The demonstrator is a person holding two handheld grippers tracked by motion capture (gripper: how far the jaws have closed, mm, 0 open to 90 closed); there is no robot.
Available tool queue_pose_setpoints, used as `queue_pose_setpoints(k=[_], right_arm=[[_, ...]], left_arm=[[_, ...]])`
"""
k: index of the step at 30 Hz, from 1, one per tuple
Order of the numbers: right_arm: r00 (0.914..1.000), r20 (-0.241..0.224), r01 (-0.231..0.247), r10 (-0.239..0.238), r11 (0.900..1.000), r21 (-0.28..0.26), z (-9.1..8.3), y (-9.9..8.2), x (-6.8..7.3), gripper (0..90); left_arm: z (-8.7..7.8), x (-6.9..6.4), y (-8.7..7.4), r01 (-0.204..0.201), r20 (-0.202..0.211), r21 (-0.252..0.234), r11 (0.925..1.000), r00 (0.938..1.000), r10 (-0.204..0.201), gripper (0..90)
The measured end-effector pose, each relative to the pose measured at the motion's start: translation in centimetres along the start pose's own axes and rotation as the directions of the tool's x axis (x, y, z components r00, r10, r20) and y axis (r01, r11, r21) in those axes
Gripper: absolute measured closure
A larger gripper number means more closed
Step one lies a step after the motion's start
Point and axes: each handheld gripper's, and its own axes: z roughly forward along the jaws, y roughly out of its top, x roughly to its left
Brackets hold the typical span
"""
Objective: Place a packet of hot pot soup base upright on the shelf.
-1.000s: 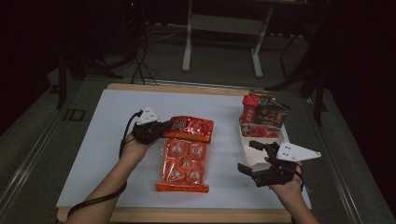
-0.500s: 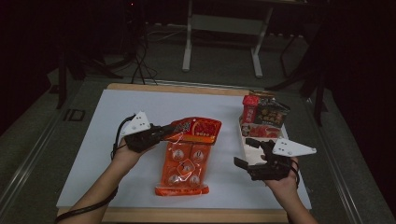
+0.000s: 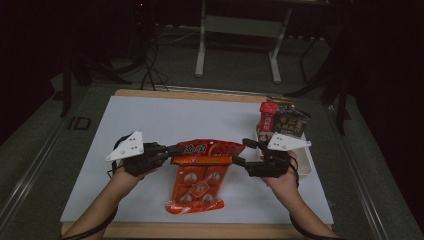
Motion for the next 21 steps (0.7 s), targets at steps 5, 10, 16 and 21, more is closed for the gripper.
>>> queue_pose_setpoints(k=[5, 10, 16, 21], right_arm=[[0.9944, -0.104, -0.010, 0.015, 0.9988, 0.048, 2.3, -0.4, -0.3, 42.8], [0.9874, -0.152, 0.049, -0.044, 0.9982, 0.033, 2.7, -0.5, 0.3, 61.9], [0.9838, -0.171, 0.064, -0.056, 0.9972, 0.041, 2.8, -0.2, 0.5, 74.6], [0.9832, -0.166, 0.088, -0.077, 0.9945, 0.057, 3.2, 0.0, 0.5, 83.4]], left_arm=[[-0.4, -0.1, -0.2, 0.001, 0.008, 0.001, 1.0000, 1.0000, -0.001, 90.0], [-0.8, -0.2, -0.4, 0.015, -0.039, 0.026, 0.9996, 0.9992, -0.014, 90.0], [-1.1, -0.1, -0.7, 0.038, -0.052, 0.033, 0.9987, 0.9980, -0.036, 90.0], [-1.3, 0.0, -1.0, 0.044, -0.058, 0.030, 0.9986, 0.9974, -0.042, 90.0]])
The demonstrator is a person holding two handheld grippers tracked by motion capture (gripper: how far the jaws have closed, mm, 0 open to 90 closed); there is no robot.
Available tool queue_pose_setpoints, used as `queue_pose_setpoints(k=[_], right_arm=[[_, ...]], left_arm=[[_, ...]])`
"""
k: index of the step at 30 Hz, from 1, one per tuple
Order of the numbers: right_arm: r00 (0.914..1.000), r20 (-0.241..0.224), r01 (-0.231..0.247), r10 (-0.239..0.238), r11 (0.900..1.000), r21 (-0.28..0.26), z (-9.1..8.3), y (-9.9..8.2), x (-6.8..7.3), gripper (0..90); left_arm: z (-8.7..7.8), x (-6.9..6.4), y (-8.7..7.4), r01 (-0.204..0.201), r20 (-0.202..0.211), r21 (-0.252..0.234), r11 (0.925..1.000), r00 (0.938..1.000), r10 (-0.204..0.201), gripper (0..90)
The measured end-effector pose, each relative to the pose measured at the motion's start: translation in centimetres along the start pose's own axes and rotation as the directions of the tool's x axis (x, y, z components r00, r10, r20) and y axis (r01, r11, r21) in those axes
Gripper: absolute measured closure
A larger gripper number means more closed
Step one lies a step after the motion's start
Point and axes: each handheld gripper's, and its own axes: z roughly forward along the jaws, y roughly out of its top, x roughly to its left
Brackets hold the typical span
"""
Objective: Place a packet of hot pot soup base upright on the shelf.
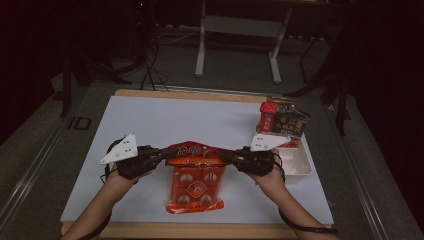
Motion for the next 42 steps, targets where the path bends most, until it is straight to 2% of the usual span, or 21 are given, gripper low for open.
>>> queue_pose_setpoints(k=[3, 4, 6, 10, 11, 12, 16, 17, 19, 21, 26, 30, 32, 33, 34, 36, 37, 42], right_arm=[[0.9996, 0.001, 0.028, -0.028, 0.9995, 0.015, 0.1, 0.3, 0.0, 85.5], [0.9994, 0.002, 0.036, -0.036, 0.9992, 0.020, 0.2, 0.3, -0.1, 85.3], [0.9994, 0.004, 0.034, -0.035, 0.9990, 0.029, 0.5, 0.5, -0.3, 87.3], [0.9982, 0.026, 0.052, -0.053, 0.9974, 0.049, 0.7, 0.8, -0.2, 90.0], [0.9993, 0.004, 0.036, -0.037, 0.9984, 0.042, 0.4, 0.9, -0.1, 90.0], [0.9991, 0.001, 0.042, -0.042, 0.9981, 0.045, 0.3, 1.0, 0.1, 90.0], [0.9983, -0.018, 0.055, -0.055, 0.9978, 0.038, -0.3, 1.5, 1.0, 90.0], [0.9986, -0.030, 0.045, -0.044, 0.9984, 0.034, -0.4, 1.6, 1.1, 90.0], [0.9983, -0.036, 0.046, -0.045, 0.9986, 0.027, -0.6, 1.8, 1.4, 90.0], [0.9981, -0.047, 0.041, -0.040, 0.9989, 0.021, -0.7, 2.1, 1.6, 90.0], [0.9964, -0.062, 0.058, -0.058, 0.9983, 0.005, -1.3, 3.0, 2.3, 90.0], [0.9951, -0.061, 0.078, -0.078, 0.9969, -0.008, -2.0, 4.0, 2.7, 90.0], [0.9940, -0.043, 0.100, -0.100, 0.9950, -0.007, -2.3, 4.5, 2.7, 90.0], [0.9936, -0.034, 0.108, -0.108, 0.9942, -0.008, -2.5, 4.7, 2.7, 90.0], [0.9928, -0.020, 0.118, -0.118, 0.9931, -0.005, -2.8, 4.9, 2.6, 90.0], [0.9936, -0.005, 0.113, -0.113, 0.9935, -0.015, -3.4, 5.3, 2.3, 90.0], [0.9937, 0.004, 0.112, -0.112, 0.9936, -0.018, -3.8, 5.5, 2.1, 90.0], [0.9919, 0.050, 0.120, -0.117, 0.9909, -0.062, -5.9, 6.8, 1.7, 90.0]], left_arm=[[-0.1, 0.0, 0.0, 0.002, -0.004, 0.007, 1.0000, 1.0000, -0.002, 90.0], [-0.1, 0.0, 0.0, -0.013, -0.012, 0.014, 0.9998, 0.9998, 0.013, 90.0], [-0.1, 0.0, 0.0, 0.002, -0.013, 0.021, 0.9998, 0.9999, -0.002, 90.0], [0.0, 0.0, 0.1, -0.007, -0.016, 0.024, 0.9997, 0.9998, 0.007, 90.0], [-0.2, 0.1, 0.1, 0.007, -0.033, 0.030, 0.9995, 0.9994, -0.006, 90.0], [-0.2, 0.2, 0.1, 0.012, -0.044, 0.036, 0.9993, 0.9990, -0.011, 90.0], [-0.2, 0.2, 0.3, 0.032, -0.052, 0.047, 0.9984, 0.9982, -0.029, 90.0], [-0.2, 0.3, 0.4, 0.052, -0.049, 0.050, 0.9974, 0.9975, -0.050, 90.0], [-0.2, 0.4, 0.6, 0.049, -0.056, 0.053, 0.9974, 0.9974, -0.046, 90.0], [-0.3, 0.5, 0.8, 0.058, -0.055, 0.047, 0.9972, 0.9969, -0.055, 90.0], [-0.5, 0.6, 1.4, 0.067, -0.046, -0.003, 0.9978, 0.9967, -0.067, 87.0], [-0.4, 0.7, 2.2, 0.061, -0.061, -0.018, 0.9980, 0.9962, -0.062, 71.9], [-0.3, 0.8, 2.6, 0.066, -0.093, -0.009, 0.9978, 0.9934, -0.067, 55.5], [-0.3, 0.8, 2.6, 0.066, -0.093, -0.009, 0.9978, 0.9934, -0.067, 48.7], [-0.3, 0.8, 2.8, 0.077, -0.124, -0.011, 0.9970, 0.9892, -0.078, 39.5], [-0.5, 0.9, 2.8, 0.100, -0.141, -0.013, 0.9949, 0.9848, -0.101, 24.3], [-0.5, 0.9, 2.7, 0.099, -0.152, -0.010, 0.9950, 0.9833, -0.099, 18.1], [-0.8, 0.9, 1.7, 0.115, -0.193, -0.006, 0.9934, 0.9747, -0.113, 8.4]])
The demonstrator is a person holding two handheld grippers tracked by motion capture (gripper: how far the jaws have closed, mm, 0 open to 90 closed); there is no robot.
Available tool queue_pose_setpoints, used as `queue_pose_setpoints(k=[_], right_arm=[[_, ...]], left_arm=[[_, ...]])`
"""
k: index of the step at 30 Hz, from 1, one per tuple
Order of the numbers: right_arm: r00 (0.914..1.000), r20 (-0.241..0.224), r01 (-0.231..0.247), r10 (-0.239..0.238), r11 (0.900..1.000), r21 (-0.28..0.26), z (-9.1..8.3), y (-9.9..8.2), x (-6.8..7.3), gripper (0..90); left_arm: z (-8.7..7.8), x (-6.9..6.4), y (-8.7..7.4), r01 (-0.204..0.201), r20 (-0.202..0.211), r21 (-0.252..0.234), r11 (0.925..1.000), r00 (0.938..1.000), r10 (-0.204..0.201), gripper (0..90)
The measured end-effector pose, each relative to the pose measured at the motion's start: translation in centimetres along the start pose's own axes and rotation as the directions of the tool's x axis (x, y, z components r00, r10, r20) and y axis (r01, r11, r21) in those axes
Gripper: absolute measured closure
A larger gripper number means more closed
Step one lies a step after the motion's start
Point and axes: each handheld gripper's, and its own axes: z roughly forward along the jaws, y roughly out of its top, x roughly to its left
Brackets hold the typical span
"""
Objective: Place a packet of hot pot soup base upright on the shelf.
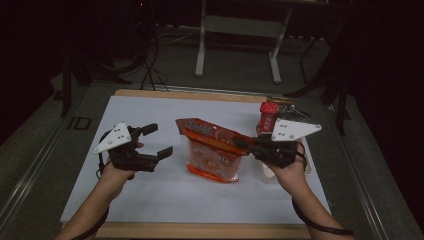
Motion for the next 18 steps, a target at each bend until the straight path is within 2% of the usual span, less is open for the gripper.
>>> queue_pose_setpoints(k=[3, 11, 18], right_arm=[[0.9998, 0.020, 0.004, -0.004, 0.9998, -0.019, -1.3, 0.9, -0.3, 90.0], [0.9969, 0.077, -0.013, 0.018, 0.9977, -0.066, -4.7, 2.5, -1.6, 90.0], [0.9893, 0.143, -0.013, 0.027, 0.9950, -0.099, -8.1, 3.3, -2.7, 90.0]], left_arm=[[0.0, 0.0, -0.8, 0.008, -0.012, 0.016, 0.9998, 0.9999, -0.008, 5.8], [0.3, -0.8, -2.8, 0.017, 0.012, 0.062, 0.9979, 0.9998, -0.018, 4.3], [0.3, -1.3, -4.7, 0.026, 0.026, 0.086, 0.9960, 0.9993, -0.028, 4.2]])
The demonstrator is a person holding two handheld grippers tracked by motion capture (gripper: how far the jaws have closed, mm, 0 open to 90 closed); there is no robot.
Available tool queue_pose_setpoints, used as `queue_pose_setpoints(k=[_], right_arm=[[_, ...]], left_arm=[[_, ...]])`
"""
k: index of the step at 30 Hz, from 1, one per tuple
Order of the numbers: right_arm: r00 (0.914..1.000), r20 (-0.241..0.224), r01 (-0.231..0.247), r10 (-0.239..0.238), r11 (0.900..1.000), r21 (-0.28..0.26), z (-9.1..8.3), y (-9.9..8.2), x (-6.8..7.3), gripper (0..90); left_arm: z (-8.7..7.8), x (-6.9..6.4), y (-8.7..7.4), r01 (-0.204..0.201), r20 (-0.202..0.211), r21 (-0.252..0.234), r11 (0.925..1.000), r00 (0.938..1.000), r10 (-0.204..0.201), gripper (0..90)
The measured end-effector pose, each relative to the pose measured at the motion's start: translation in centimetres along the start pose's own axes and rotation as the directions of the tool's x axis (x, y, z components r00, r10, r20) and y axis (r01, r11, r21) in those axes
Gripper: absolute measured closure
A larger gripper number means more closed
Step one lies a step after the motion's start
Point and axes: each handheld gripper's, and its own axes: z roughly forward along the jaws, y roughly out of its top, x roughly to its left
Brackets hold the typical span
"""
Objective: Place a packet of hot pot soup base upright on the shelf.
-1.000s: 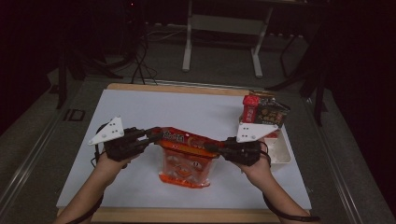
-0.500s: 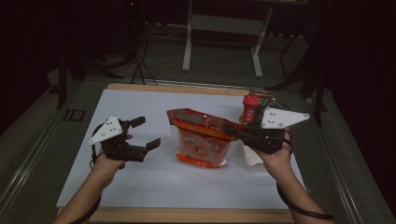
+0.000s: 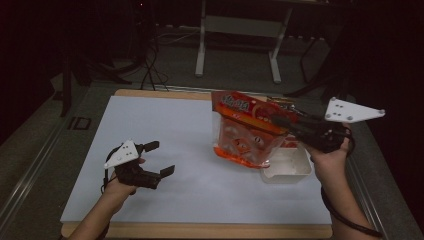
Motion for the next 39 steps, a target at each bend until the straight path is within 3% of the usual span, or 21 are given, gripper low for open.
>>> queue_pose_setpoints(k=[8, 12, 19, 31, 39], right_arm=[[0.9967, 0.079, -0.012, 0.013, 0.9998, -0.017, -3.4, 0.3, -2.1, 90.0], [0.9938, 0.109, -0.019, 0.021, 0.9997, -0.018, -4.5, 0.0, -3.0, 90.0], [0.9857, 0.163, -0.041, 0.042, 0.9991, -0.009, -6.5, -1.4, -4.4, 90.0], [0.9743, 0.205, -0.100, 0.093, 0.9947, 0.023, -7.6, -4.4, -6.1, 90.0], [0.9722, 0.202, -0.127, 0.119, 0.9915, 0.027, -7.0, -6.1, -6.7, 90.0]], left_arm=[[0.2, -0.5, -2.3, 0.010, 0.002, 0.024, 0.9997, 0.9999, -0.010, 4.3], [0.5, -0.7, -2.9, -0.002, -0.001, 0.049, 0.9988, 1.0000, 0.002, 4.3], [0.4, -0.6, -3.0, 0.006, -0.004, 0.036, 0.9993, 1.0000, -0.006, 4.3], [0.3, -0.1, -3.4, 0.025, -0.024, 0.037, 0.9990, 0.9994, -0.024, 4.2], [0.6, -0.3, -3.7, 0.019, -0.019, 0.050, 0.9986, 0.9997, -0.018, 4.3]])
